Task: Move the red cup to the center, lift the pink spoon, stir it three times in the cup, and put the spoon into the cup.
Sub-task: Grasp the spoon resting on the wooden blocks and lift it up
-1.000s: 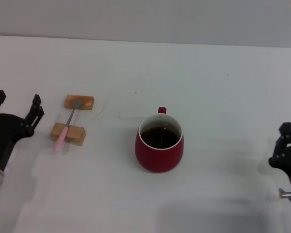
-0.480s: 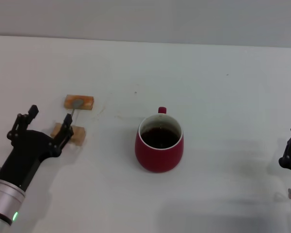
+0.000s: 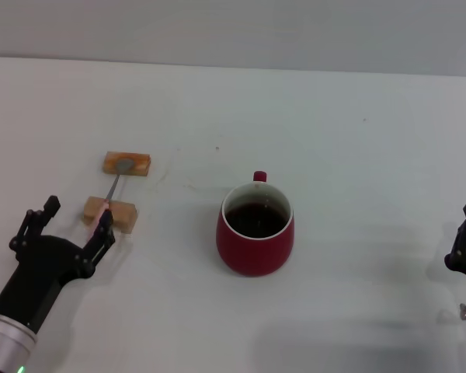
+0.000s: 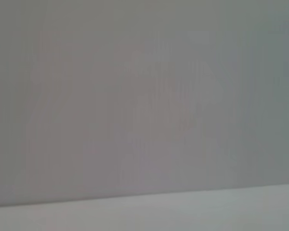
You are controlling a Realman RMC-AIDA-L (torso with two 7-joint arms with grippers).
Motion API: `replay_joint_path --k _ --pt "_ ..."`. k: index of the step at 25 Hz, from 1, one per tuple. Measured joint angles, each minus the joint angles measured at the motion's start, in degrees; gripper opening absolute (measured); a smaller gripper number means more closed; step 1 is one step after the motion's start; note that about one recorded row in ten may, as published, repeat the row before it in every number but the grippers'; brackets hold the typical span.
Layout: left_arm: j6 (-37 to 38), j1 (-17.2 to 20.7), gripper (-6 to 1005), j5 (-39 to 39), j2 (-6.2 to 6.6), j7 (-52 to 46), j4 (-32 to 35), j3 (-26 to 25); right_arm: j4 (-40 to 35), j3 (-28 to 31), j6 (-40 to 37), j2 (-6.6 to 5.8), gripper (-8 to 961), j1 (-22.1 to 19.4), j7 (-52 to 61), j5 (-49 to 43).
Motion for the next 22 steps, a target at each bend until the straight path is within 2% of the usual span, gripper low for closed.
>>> replay_joint_path --k 10,22 --pt "-0.49 0.12 831 -0.18 -0.02 0.02 1.57 3.21 -0.02 -0.34 0.11 0.00 -1 0.30 0.00 -0.02" --pt "-3.40 -1.18 830 -0.31 -0.07 0.52 1.78 3.31 -0.03 -0.37 0.20 0.00 -1 0.23 0.00 -0.22"
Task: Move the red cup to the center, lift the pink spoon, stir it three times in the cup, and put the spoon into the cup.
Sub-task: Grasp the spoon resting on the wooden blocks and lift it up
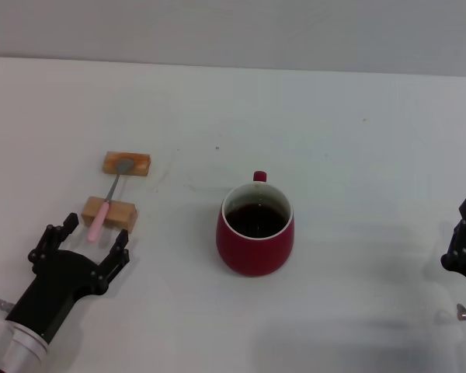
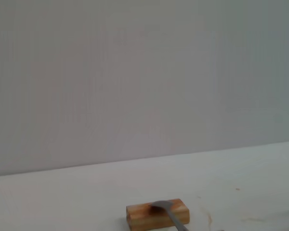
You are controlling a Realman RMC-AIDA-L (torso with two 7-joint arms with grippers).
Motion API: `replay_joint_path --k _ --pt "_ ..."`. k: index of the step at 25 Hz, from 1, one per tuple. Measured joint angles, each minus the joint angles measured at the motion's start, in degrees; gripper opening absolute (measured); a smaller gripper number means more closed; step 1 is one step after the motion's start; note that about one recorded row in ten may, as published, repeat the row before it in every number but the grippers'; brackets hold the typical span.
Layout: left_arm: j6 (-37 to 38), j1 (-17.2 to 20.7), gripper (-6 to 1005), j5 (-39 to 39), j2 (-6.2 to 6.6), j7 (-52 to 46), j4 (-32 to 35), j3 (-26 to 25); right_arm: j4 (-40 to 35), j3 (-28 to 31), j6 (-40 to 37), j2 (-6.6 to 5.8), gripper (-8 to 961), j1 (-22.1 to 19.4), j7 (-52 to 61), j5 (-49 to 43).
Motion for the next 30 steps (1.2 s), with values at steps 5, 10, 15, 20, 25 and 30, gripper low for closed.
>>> replay_joint_path --k 5,10,15,20,25,30 --pt "-0.24 -0.45 830 -0.01 0.00 0.00 0.00 -0.03 0.00 -0.04 0.01 0.00 -1 -0.16 0.00 -0.04" --pt "-0.60 -0.72 830 -0.01 0.00 0.02 -0.01 -0.20 0.00 -0.09 0.02 0.00 -1 -0.18 0.00 -0.06" --pt "-1.59 -0.78 829 -0.04 -0.01 0.04 0.00 -0.44 0.00 -0.09 0.32 0.00 -1 -0.13 0.00 -0.05" --pt "-2.47 -0.92 829 -0.07 -0.08 0.05 -0.01 -0.54 0.00 -0.09 0.39 0.00 -1 -0.17 0.00 -0.06" --pt "-2.48 -0.95 829 -0.10 -0.09 0.05 -0.10 -0.54 0.01 -0.09 0.44 -0.02 0 -0.18 0.00 -0.22" --pt "-2.27 -0.95 828 -0.22 -0.09 0.05 -0.10 -0.61 0.01 -0.10 0.45 -0.08 0 -0.18 0.00 -0.23"
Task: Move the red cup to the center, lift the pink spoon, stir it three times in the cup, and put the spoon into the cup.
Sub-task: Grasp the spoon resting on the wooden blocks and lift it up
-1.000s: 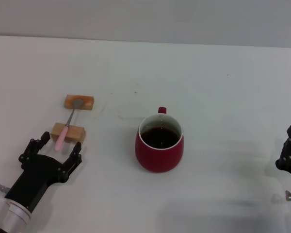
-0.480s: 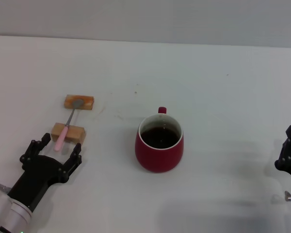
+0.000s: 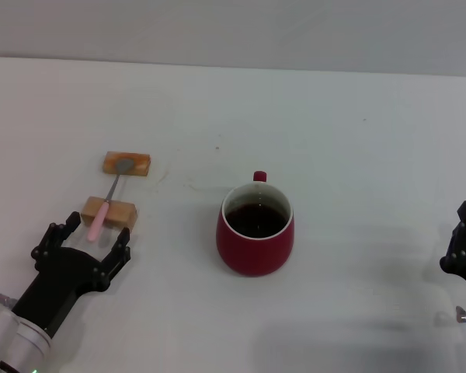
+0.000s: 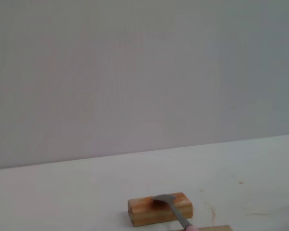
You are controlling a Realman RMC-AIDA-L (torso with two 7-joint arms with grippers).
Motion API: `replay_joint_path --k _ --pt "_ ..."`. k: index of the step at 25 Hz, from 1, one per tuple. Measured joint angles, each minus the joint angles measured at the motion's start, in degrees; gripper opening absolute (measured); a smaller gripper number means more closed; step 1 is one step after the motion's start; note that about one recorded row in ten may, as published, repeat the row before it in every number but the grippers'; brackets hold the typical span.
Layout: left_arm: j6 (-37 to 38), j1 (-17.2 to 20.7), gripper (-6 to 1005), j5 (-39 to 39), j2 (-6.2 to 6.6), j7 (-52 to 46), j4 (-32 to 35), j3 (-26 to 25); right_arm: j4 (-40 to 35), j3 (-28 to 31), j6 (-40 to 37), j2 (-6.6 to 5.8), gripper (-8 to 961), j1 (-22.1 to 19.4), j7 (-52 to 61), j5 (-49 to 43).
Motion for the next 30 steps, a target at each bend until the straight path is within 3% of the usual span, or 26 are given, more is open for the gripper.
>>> replay_joint_path --k 13,24,30 --pt "0.18 -0.06 825 -0.05 0.07 0.02 -0.20 -0.10 0.00 -0.07 -0.01 -0.01 0 0.41 0.00 -0.01" --pt "0.21 -0.18 654 -0.04 0.13 -0.24 -0.02 -0.09 0.00 -0.16 0.00 0.00 -1 0.18 0.00 -0.09" --pt "0.21 -0.17 652 -0.04 0.09 -0.37 -0.12 -0.09 0.00 -0.23 0.06 -0.01 -1 0.10 0.00 -0.09"
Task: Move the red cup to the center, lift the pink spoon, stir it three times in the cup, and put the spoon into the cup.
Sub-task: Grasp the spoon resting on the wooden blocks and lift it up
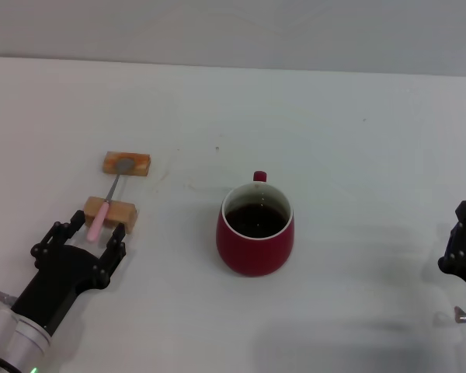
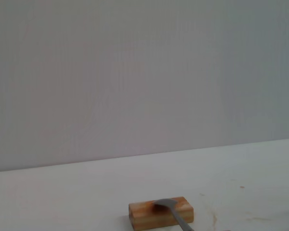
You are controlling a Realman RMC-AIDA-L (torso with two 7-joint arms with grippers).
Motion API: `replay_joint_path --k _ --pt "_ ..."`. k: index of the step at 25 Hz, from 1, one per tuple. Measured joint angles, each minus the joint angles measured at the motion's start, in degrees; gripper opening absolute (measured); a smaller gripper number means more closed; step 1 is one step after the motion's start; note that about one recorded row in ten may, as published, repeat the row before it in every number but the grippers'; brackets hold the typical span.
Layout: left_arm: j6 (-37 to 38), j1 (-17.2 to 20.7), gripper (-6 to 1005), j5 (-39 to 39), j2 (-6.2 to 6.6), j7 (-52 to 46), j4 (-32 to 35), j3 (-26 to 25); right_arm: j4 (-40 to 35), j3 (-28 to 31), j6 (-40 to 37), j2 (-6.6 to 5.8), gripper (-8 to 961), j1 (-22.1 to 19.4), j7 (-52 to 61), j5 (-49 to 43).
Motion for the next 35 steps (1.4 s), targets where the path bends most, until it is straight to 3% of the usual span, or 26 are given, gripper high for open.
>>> replay_joint_path --k 35 --pt "0.61 0.26 649 0.00 0.09 0.24 -0.50 0.16 0.26 -0.73 -0.42 0.00 0 -0.46 -0.42 0.01"
